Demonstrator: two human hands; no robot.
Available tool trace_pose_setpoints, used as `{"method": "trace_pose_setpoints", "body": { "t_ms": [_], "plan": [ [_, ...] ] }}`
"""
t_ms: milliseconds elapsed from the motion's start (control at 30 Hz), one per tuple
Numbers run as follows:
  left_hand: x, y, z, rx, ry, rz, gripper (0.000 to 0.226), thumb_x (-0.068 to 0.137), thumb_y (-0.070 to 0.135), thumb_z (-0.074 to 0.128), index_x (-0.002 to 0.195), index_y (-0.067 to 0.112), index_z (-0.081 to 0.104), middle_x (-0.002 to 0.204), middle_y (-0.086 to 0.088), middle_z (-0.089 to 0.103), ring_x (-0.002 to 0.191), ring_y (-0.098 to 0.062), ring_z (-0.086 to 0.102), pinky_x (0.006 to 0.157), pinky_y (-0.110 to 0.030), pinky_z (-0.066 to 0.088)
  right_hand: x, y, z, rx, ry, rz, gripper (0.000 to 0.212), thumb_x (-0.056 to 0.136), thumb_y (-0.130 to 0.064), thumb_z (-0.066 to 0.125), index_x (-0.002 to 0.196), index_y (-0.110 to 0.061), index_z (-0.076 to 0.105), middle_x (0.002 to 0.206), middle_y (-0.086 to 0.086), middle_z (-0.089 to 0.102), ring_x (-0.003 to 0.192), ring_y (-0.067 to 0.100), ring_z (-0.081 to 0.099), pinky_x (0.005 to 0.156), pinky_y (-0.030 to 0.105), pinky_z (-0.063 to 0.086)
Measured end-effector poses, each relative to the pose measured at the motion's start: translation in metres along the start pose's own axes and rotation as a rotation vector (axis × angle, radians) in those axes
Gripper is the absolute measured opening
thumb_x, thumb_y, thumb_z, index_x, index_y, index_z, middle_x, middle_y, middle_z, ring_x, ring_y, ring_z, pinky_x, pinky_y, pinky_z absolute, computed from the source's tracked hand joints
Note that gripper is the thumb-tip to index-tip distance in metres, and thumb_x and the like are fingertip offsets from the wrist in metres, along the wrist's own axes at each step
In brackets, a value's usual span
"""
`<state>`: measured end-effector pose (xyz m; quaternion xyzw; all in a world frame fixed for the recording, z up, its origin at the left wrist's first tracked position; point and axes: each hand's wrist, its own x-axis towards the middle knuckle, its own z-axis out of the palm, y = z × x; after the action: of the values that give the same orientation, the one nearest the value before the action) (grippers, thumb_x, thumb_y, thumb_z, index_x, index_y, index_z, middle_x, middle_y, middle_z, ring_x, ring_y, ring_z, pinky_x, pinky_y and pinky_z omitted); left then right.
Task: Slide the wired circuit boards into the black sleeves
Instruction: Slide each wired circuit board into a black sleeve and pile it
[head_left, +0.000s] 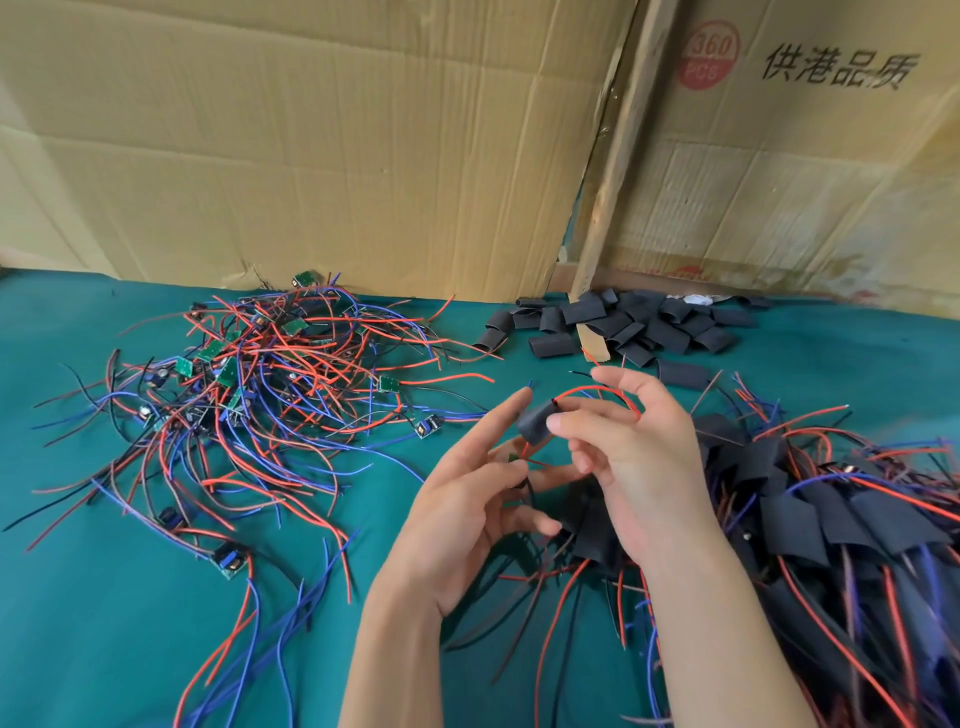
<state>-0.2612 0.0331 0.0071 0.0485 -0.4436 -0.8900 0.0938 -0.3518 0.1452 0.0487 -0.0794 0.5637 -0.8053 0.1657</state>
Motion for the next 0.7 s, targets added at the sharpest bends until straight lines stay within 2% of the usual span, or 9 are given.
{"method": "trace_pose_setpoints", "body": {
  "t_ms": [67, 200, 267, 367, 433, 500, 600, 700],
  "plan": [
    [-0.0003, -0.0012, 0.0003, 0.012, -0.01, 0.011, 0.055, 0.097, -0.003, 0.048, 0.145, 0.025, 0.053, 0.131, -0.014, 0.065, 0.113, -0.04, 0.067, 0.061, -0.03, 0.058, -0.0003, -0.0014, -0.0016, 0.0, 0.001, -0.009, 0.056, 0.073, 0.019, 0.071, 0.118, -0.011, 0.056, 0.072, 0.007, 0.073, 0.048, 0.017, 0.049, 0.046, 0.026, 0.039],
    [0.0009, -0.002, 0.001, 0.013, 0.057, 0.031, 0.05, 0.098, -0.006, 0.054, 0.142, 0.018, 0.054, 0.14, -0.025, 0.052, 0.113, -0.04, 0.068, 0.075, -0.029, 0.059, 0.0001, -0.0017, -0.0033, -0.002, -0.003, -0.024, 0.05, 0.074, 0.014, 0.072, 0.115, -0.013, 0.06, 0.073, 0.003, 0.074, 0.057, 0.014, 0.058, 0.061, 0.028, 0.046],
    [0.0012, -0.0017, 0.0006, -0.016, 0.095, 0.048, 0.054, 0.087, -0.008, 0.063, 0.137, 0.009, 0.055, 0.134, -0.03, 0.053, 0.111, -0.04, 0.068, 0.079, -0.028, 0.058, 0.0007, -0.0007, -0.0038, 0.006, -0.011, -0.018, 0.046, 0.076, 0.014, 0.071, 0.112, -0.012, 0.061, 0.072, 0.002, 0.074, 0.059, 0.013, 0.06, 0.063, 0.025, 0.049],
    [0.002, -0.0015, -0.0003, -0.036, 0.136, 0.076, 0.055, 0.076, -0.016, 0.059, 0.128, 0.001, 0.058, 0.115, -0.025, 0.061, 0.108, -0.041, 0.07, 0.082, -0.028, 0.058, 0.0012, 0.0015, -0.0043, 0.044, -0.008, -0.006, 0.043, 0.077, 0.018, 0.068, 0.111, -0.008, 0.061, 0.07, 0.003, 0.072, 0.056, 0.014, 0.06, 0.058, 0.021, 0.051],
    [0.0029, -0.0031, -0.0011, -0.048, 0.15, 0.075, 0.049, 0.084, -0.023, 0.052, 0.127, -0.001, 0.058, 0.112, -0.027, 0.064, 0.108, -0.042, 0.07, 0.081, -0.029, 0.059, 0.0015, 0.0023, -0.0053, 0.058, -0.001, -0.009, 0.042, 0.077, 0.018, 0.068, 0.11, -0.007, 0.061, 0.07, 0.003, 0.072, 0.057, 0.013, 0.062, 0.056, 0.02, 0.052],
    [0.0027, -0.0034, -0.0014, -0.043, 0.15, 0.061, 0.043, 0.094, -0.02, 0.046, 0.132, 0.0, 0.055, 0.119, -0.029, 0.064, 0.109, -0.041, 0.069, 0.077, -0.032, 0.06, 0.0016, 0.0024, -0.0059, 0.059, 0.001, -0.023, 0.041, 0.077, 0.017, 0.069, 0.11, -0.007, 0.061, 0.071, 0.002, 0.073, 0.061, 0.012, 0.065, 0.055, 0.02, 0.052],
    [0.0013, -0.0024, 0.0001, -0.009, 0.132, 0.054, 0.04, 0.098, -0.008, 0.052, 0.137, 0.004, 0.05, 0.123, -0.025, 0.062, 0.109, -0.038, 0.07, 0.066, -0.032, 0.061, 0.0026, 0.0027, -0.0073, 0.06, 0.004, -0.032, 0.04, 0.077, 0.016, 0.068, 0.108, -0.009, 0.062, 0.075, 0.003, 0.074, 0.063, 0.012, 0.065, 0.056, 0.02, 0.051],
    [-0.0005, -0.0003, 0.0036, 0.016, 0.105, 0.056, 0.034, 0.093, 0.007, 0.062, 0.125, 0.002, 0.053, 0.112, -0.019, 0.065, 0.11, -0.037, 0.07, 0.054, -0.027, 0.059, 0.0046, 0.0038, -0.0094, 0.035, -0.004, -0.03, 0.035, 0.077, 0.016, 0.066, 0.099, -0.011, 0.068, 0.078, 0.005, 0.074, 0.057, 0.014, 0.056, 0.055, 0.02, 0.049]
  ]
}}
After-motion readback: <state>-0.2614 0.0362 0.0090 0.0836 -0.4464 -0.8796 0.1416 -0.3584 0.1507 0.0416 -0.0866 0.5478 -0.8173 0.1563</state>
